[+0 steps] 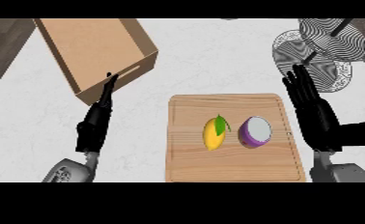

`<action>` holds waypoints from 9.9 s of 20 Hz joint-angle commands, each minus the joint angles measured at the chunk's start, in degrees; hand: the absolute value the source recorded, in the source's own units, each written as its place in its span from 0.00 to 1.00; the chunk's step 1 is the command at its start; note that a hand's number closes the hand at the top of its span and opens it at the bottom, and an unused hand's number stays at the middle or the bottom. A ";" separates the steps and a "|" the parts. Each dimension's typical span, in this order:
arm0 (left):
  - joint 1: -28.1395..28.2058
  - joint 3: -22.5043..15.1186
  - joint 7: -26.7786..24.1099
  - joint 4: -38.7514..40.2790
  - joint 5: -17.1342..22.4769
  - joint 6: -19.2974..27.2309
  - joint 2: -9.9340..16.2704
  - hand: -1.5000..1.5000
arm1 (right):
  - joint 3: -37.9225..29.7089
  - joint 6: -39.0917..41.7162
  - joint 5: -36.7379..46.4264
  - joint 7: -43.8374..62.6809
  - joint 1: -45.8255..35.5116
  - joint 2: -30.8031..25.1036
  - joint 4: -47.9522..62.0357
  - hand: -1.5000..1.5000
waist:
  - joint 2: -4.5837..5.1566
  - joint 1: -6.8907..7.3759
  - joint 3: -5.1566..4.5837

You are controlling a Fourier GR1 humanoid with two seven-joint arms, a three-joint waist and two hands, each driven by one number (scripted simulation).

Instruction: Pick the can from the cutting board and place it in the tiered basket

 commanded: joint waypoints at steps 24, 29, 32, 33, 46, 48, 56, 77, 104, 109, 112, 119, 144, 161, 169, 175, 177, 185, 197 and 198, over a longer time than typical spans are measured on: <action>11.27 9.89 8.10 -3.11 10.07 -9.96 14.03 0.50 | 8.90 -38.02 10.46 -6.82 26.49 7.30 6.82 0.00 | 2.80 2.11 -1.46; 12.45 11.20 8.58 -2.39 10.99 -10.88 15.48 0.50 | 12.01 -37.69 13.43 4.52 23.37 1.38 1.01 0.00 | 2.65 1.47 -1.54; 13.54 11.26 9.35 -3.89 11.18 -10.10 15.37 0.50 | 13.48 -39.21 14.83 12.84 22.21 -1.06 -3.57 0.00 | 2.22 1.13 -1.52; 12.90 11.88 8.92 -3.43 11.25 -10.72 16.05 0.50 | 13.87 -38.40 15.08 16.16 21.02 -2.83 -4.32 0.00 | 2.29 0.88 -1.51; 15.11 12.71 10.71 -4.59 12.23 -10.84 16.52 0.50 | 19.99 -36.16 19.92 55.41 12.85 -15.29 -16.18 0.00 | 1.71 -0.92 -1.30; 16.45 13.60 8.23 -2.58 11.51 -10.74 16.29 0.50 | 20.59 -35.98 20.30 59.73 14.46 -17.07 -21.18 0.00 | 1.41 -2.04 -1.31; 15.54 13.80 9.30 -2.05 11.80 -11.18 15.14 0.50 | 21.45 -35.60 23.52 68.50 11.93 -16.45 -26.88 0.00 | 1.39 -2.45 -1.05; 17.38 16.93 8.46 -1.09 11.62 -14.59 15.76 0.50 | 22.43 -37.25 32.02 67.33 5.24 -5.90 -17.87 0.00 | 1.41 -1.50 -0.93; 14.38 19.27 9.72 1.90 9.72 -17.02 14.12 0.50 | 19.31 -40.28 38.60 55.68 -2.51 5.27 -1.83 1.00 | 1.24 -2.16 -0.88; 14.03 16.55 9.47 -0.20 7.26 -15.33 11.80 0.50 | 24.25 -36.96 52.72 65.32 -11.31 6.86 5.82 1.00 | 1.52 -0.81 -1.14; 13.53 15.61 9.68 -3.07 7.24 -16.27 12.42 0.50 | 26.92 -28.94 56.79 66.59 -20.38 5.98 13.35 1.00 | 2.76 3.76 -1.59; 12.09 14.91 10.32 -0.96 6.09 -16.32 12.46 0.50 | 26.42 -17.66 67.14 80.68 -42.70 9.87 26.21 1.00 | 1.80 3.59 -1.60; 13.38 17.85 10.57 1.17 6.12 -16.00 11.21 0.50 | 4.31 -15.78 89.37 77.38 -75.94 7.20 53.83 1.00 | 1.38 -0.64 -0.86; 8.79 18.85 9.98 3.83 4.61 -17.02 9.34 0.50 | -12.19 -33.34 79.35 47.98 -75.11 -6.02 65.51 1.00 | 2.34 1.08 -0.83; 8.72 19.66 11.80 3.73 5.08 -18.29 10.71 0.50 | -2.06 -19.89 90.93 44.37 -73.39 -13.95 75.56 1.00 | 2.21 0.21 -1.03; 7.72 19.67 10.24 6.00 4.24 -17.88 9.04 0.50 | 1.39 -8.82 94.51 38.71 -79.08 -17.03 78.73 1.00 | 2.18 0.75 -0.93; 6.72 18.83 12.25 4.12 3.57 -17.37 8.80 0.50 | 1.18 -8.98 94.67 36.26 -79.32 -18.45 79.28 1.00 | 2.26 1.05 -0.84; 8.33 20.43 11.28 4.14 4.31 -19.29 9.24 0.50 | 1.76 -4.76 96.03 31.16 -80.31 -20.28 81.52 1.00 | 2.32 1.51 -0.82; 7.92 20.63 11.14 4.93 3.86 -20.63 9.06 0.50 | -5.48 11.06 89.02 43.67 -79.64 -21.73 87.80 0.00 | 2.49 1.52 -0.83; 9.07 19.07 10.62 4.90 1.82 -17.72 6.48 0.50 | -6.11 8.07 88.31 46.50 -77.97 -20.82 87.42 0.00 | 2.20 0.99 -0.81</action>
